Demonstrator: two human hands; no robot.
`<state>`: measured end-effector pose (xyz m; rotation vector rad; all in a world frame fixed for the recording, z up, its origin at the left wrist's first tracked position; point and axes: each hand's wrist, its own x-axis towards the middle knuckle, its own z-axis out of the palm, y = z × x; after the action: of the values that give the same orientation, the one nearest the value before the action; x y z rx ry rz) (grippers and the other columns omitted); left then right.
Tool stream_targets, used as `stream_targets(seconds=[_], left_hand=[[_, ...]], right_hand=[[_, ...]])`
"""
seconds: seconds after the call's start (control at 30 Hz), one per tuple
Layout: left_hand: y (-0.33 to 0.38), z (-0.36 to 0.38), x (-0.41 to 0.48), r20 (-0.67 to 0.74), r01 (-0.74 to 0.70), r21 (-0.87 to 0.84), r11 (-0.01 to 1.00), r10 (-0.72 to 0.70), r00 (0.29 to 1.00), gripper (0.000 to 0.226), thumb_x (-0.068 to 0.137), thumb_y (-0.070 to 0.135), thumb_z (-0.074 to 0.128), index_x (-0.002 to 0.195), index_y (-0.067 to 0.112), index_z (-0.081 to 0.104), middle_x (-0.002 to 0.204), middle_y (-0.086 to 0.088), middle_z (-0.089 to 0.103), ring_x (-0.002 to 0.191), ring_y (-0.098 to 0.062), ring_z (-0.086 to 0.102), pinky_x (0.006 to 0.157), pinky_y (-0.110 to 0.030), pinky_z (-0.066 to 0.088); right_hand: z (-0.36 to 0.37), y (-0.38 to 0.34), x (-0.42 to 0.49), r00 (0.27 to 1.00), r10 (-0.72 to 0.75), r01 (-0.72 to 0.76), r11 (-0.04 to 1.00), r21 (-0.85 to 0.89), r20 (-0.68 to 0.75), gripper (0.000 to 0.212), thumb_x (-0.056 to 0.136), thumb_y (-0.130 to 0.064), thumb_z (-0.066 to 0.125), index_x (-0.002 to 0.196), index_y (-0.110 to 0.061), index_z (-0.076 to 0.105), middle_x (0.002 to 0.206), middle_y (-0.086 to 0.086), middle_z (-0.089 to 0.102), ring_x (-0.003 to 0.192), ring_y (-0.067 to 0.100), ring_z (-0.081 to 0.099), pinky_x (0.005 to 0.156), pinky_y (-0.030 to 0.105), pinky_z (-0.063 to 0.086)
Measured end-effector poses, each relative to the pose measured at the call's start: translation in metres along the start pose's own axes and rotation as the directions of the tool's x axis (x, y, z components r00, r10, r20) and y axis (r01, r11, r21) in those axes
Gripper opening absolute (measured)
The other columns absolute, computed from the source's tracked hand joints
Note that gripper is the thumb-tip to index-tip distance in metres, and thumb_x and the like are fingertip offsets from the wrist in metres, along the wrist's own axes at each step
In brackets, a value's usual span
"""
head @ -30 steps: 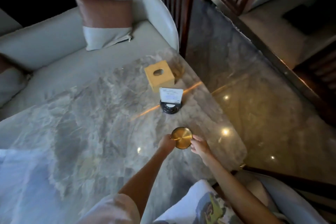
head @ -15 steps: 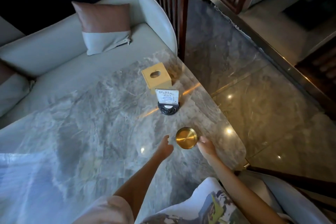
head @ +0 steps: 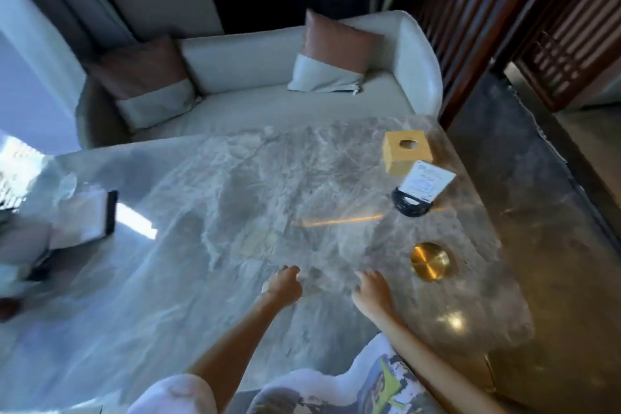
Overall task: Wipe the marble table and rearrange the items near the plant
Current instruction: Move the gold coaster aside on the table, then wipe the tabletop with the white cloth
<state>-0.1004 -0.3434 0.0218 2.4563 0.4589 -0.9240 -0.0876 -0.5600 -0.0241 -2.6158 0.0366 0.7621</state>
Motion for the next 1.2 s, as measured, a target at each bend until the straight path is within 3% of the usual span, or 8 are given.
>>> stream_targets(seconds=[0.13, 0.37, 0.53, 0.73, 0.97, 1.2], left_hand=[[-0.078, -0.015, -0.022, -0.032, 0.048, -0.01, 0.999, -0.049, 0.998, 0.047, 0.084, 0.014, 0.043, 0.13, 0.017, 0.051, 0.141, -0.01, 0.048, 0.129, -0.029, 0.048, 0.106, -0.039, 0.042], [-0.162, -0.026, -0.045, -0.022, 0.079, -0.004, 0.997, -0.079, 0.997, 0.053, 0.083, 0.012, 0.042, 0.135, 0.019, 0.048, 0.14, -0.008, 0.048, 0.127, -0.027, 0.049, 0.105, -0.038, 0.043], [-0.179, -0.035, -0.052, -0.101, 0.084, -0.075, 0.994, -0.091, 0.991, 0.053, 0.086, 0.011, 0.036, 0.138, 0.019, 0.045, 0.14, -0.008, 0.048, 0.127, -0.027, 0.05, 0.103, -0.039, 0.044], [-0.214, -0.051, -0.053, -0.226, 0.094, -0.154, 0.984, -0.128, 0.966, 0.044, 0.095, 0.02, 0.038, 0.139, 0.015, 0.043, 0.138, -0.014, 0.051, 0.125, -0.031, 0.051, 0.101, -0.04, 0.044], [-0.283, -0.123, -0.026, -0.289, 0.131, -0.207, 0.97, -0.188, 0.939, 0.044, 0.097, 0.024, 0.04, 0.139, 0.012, 0.044, 0.139, -0.017, 0.051, 0.126, -0.033, 0.051, 0.101, -0.038, 0.043], [-0.4, -0.229, 0.036, -0.353, 0.137, -0.432, 0.891, -0.307, 0.884, 0.036, 0.09, 0.013, 0.045, 0.124, 0.005, 0.058, 0.127, -0.022, 0.06, 0.119, -0.038, 0.055, 0.098, -0.038, 0.044]], right_hand=[[0.04, -0.057, -0.025, 0.993, -0.119, 0.12, 0.992, -0.036, 0.019, 0.05, 0.09, -0.032, 0.047, 0.137, -0.017, 0.053, 0.143, 0.004, 0.05, 0.137, 0.023, 0.041, 0.114, 0.033, 0.032], [0.071, -0.106, -0.06, 0.992, -0.096, 0.095, 0.995, 0.011, 0.082, 0.055, 0.099, -0.044, 0.041, 0.15, -0.023, 0.035, 0.16, 0.008, 0.024, 0.149, 0.023, 0.019, 0.121, 0.043, 0.018], [0.066, -0.114, -0.061, 0.987, -0.097, 0.107, 0.992, -0.071, 0.131, 0.06, 0.098, -0.051, 0.038, 0.151, -0.027, 0.029, 0.16, 0.003, 0.024, 0.149, 0.023, 0.018, 0.119, 0.048, 0.014], [0.061, -0.149, -0.028, 0.978, -0.132, 0.157, 0.976, -0.152, 0.16, 0.064, 0.096, -0.054, 0.038, 0.152, -0.024, 0.029, 0.157, 0.002, 0.031, 0.147, 0.025, 0.022, 0.118, 0.045, 0.017], [0.073, -0.263, 0.002, 0.954, -0.246, 0.275, 0.948, -0.163, 0.173, 0.066, 0.095, -0.054, 0.041, 0.152, -0.025, 0.027, 0.159, 0.002, 0.026, 0.148, 0.025, 0.019, 0.117, 0.049, 0.017], [0.129, -0.416, 0.043, 0.909, -0.265, 0.332, 0.926, -0.178, 0.321, 0.072, 0.096, -0.058, 0.037, 0.155, -0.024, 0.016, 0.164, 0.003, 0.013, 0.152, 0.025, 0.007, 0.12, 0.05, 0.007]])
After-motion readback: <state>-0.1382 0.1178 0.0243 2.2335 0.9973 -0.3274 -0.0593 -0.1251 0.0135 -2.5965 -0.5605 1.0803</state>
